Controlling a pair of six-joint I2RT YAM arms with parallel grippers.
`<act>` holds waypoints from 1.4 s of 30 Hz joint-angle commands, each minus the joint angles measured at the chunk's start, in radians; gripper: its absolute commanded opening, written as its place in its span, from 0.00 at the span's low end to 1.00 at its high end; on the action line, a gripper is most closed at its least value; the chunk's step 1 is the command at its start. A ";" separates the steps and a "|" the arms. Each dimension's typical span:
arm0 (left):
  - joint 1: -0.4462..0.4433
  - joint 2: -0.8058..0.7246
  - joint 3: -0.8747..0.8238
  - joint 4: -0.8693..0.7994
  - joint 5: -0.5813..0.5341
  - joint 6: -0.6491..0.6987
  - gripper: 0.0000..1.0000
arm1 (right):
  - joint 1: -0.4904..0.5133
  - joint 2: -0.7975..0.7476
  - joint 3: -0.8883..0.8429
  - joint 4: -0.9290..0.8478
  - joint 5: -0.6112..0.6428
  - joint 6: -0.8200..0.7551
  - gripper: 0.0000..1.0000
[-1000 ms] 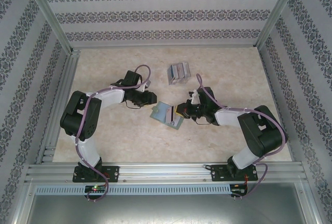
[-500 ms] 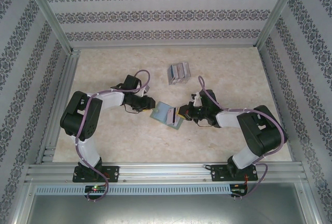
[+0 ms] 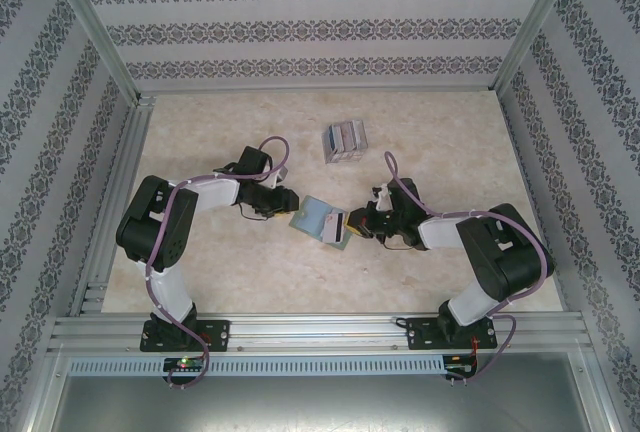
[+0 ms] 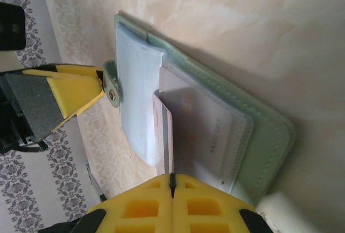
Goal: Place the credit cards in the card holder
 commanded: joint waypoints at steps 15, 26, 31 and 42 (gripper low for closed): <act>-0.005 -0.009 -0.072 0.075 0.036 -0.058 0.36 | -0.003 0.093 0.031 0.123 0.061 0.009 0.00; -0.033 -0.041 -0.083 0.083 0.037 -0.091 0.35 | 0.014 0.156 0.071 0.185 0.060 0.026 0.00; -0.042 -0.044 -0.090 0.090 0.039 -0.105 0.35 | 0.027 0.125 0.065 0.162 0.092 0.017 0.00; -0.069 -0.059 -0.110 0.113 0.032 -0.140 0.34 | 0.091 0.078 0.048 0.129 0.199 0.020 0.00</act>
